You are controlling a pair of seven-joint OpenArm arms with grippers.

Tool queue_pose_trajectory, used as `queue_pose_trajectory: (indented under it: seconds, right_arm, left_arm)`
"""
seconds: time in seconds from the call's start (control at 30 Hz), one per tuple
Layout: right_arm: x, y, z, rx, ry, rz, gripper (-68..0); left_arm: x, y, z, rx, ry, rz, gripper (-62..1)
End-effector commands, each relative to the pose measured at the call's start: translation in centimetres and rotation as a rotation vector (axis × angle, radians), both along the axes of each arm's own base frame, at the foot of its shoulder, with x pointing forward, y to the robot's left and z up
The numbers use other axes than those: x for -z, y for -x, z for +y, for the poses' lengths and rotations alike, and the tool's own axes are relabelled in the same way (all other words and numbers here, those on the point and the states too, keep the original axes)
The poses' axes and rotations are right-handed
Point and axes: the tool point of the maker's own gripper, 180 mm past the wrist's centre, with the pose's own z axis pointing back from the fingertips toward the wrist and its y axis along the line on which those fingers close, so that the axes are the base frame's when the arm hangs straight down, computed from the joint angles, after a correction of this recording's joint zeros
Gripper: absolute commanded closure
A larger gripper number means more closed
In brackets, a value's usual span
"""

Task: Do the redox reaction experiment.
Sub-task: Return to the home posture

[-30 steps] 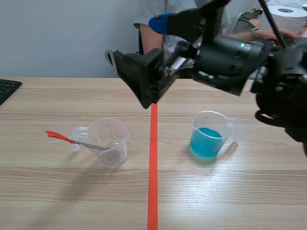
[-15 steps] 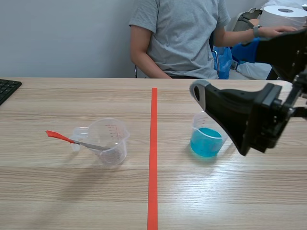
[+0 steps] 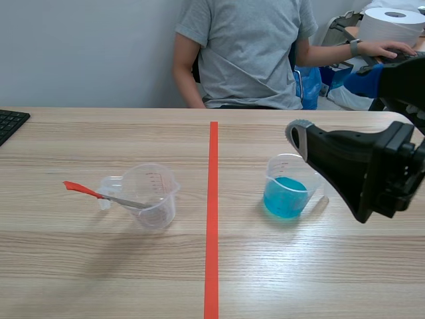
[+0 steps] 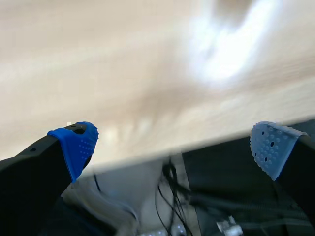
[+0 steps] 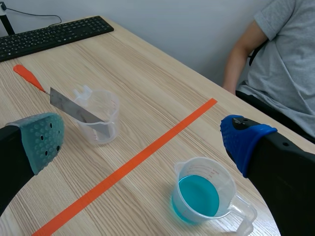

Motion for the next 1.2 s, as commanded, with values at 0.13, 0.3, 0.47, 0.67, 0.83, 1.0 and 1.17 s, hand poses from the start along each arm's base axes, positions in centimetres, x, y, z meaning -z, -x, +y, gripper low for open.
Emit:
queue_pose_trajectory:
  seconds: [0.13,0.3,0.47,0.67,0.83,1.0,1.17]
  right_arm:
    - [-1.1,-0.5,-0.1,0.008,-0.012,-0.038,-67.9]
    - [-1.2,-0.4,-0.1,0.008,-0.018,-0.036,-67.9]
    - [-1.2,-0.4,-0.1,0.008,-0.018,-0.036,-67.9]
    - [-1.2,-0.4,-0.1,0.008,-0.022,-0.035,-67.9]
    - [-1.2,-0.4,-0.1,0.008,-0.024,-0.035,-67.9]
    - [-1.2,-0.4,-0.1,0.008,-0.026,-0.035,-67.9]
    - [-1.3,-0.4,-0.1,0.008,-0.028,-0.034,-67.9]
  left_arm:
    - [-5.4,-3.7,-4.0,0.095,-0.004,-0.197,-62.3]
    - [-8.9,-5.7,-6.7,0.161,0.027,-0.305,-62.3]
    - [-11.4,-8.1,-7.8,0.194,0.035,-0.404,-62.3]
    - [-13.2,-10.2,-8.6,0.236,0.049,-0.482,-62.3]
    - [-14.1,-11.1,-9.5,0.267,0.070,-0.522,-62.3]
    - [-13.9,-11.3,-10.6,0.290,0.095,-0.511,-62.3]
    - [-13.5,-10.7,-11.9,0.320,0.139,-0.491,-62.3]
